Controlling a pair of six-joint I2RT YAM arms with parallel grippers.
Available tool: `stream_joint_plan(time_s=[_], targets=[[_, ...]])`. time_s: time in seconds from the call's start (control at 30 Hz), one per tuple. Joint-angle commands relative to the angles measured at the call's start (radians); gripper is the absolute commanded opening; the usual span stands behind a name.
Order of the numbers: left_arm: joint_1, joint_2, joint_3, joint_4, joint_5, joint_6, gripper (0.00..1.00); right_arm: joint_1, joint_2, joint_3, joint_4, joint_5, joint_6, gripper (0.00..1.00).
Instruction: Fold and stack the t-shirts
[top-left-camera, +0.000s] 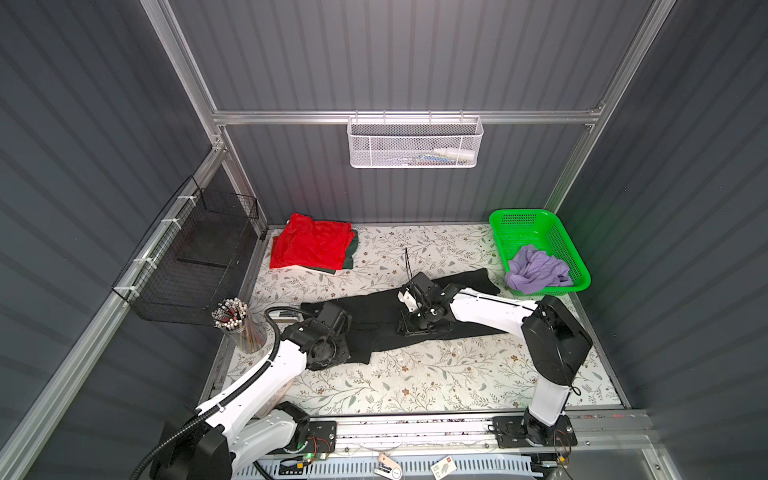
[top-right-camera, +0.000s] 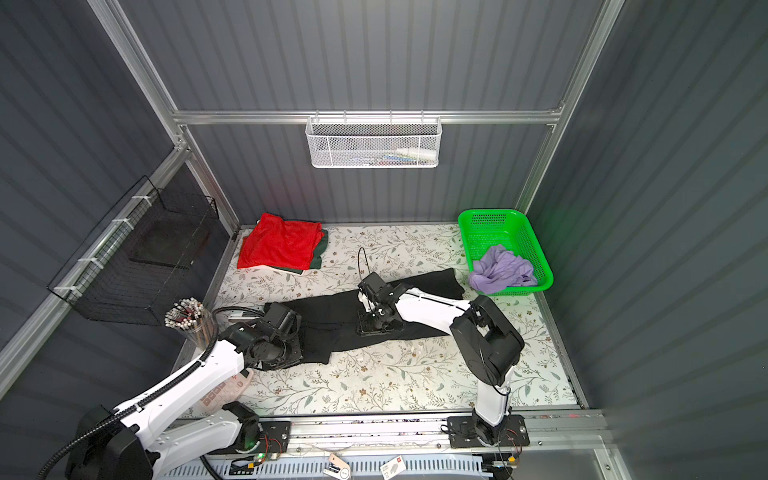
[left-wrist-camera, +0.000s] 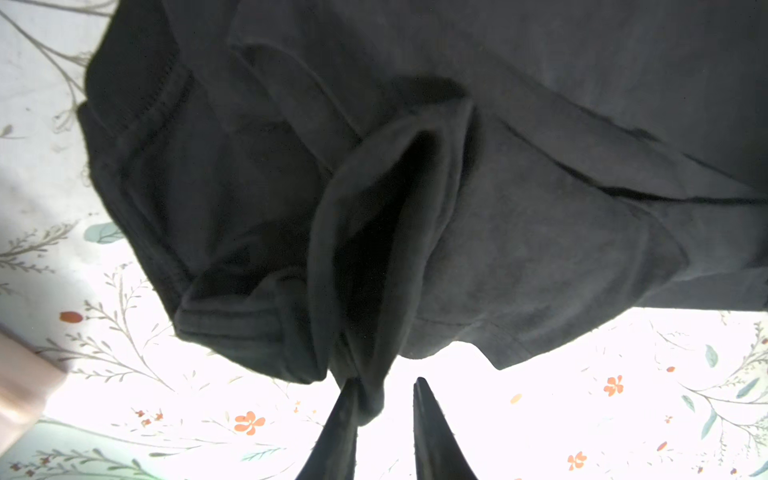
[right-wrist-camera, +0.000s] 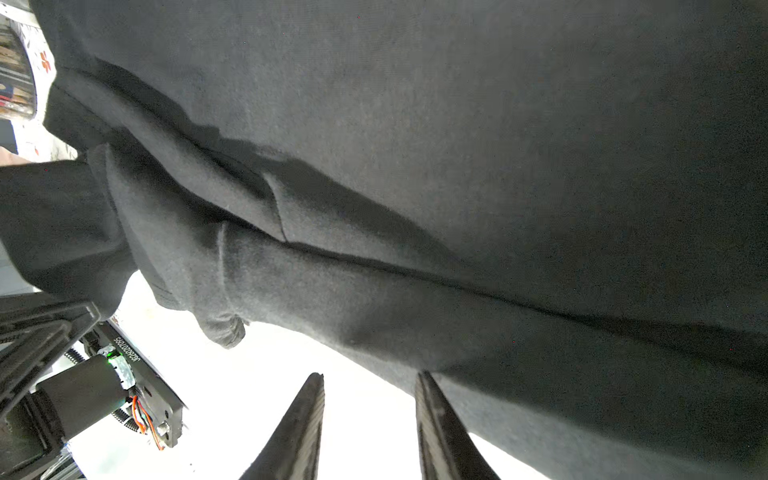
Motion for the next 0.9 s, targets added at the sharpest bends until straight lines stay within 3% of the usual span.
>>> stream_joint_plan(time_s=[0.0, 0.53, 0.63, 0.87], targets=[[0.007, 0.021, -0.009, -0.013, -0.008, 0.021, 0.25, -0.006, 0.017, -0.016, -0.001, -0.009, 0.009, 0.39], [0.007, 0.061, -0.01, -0.021, -0.081, 0.05, 0.12, -0.01, 0.018, -0.016, 0.0, -0.012, 0.008, 0.39], [0.006, 0.055, -0.004, -0.03, -0.086, 0.041, 0.0, -0.011, 0.016, -0.017, -0.001, -0.008, 0.009, 0.39], [0.006, 0.002, 0.033, -0.021, -0.106, -0.031, 0.0, -0.013, 0.02, -0.018, 0.003, -0.004, 0.008, 0.39]])
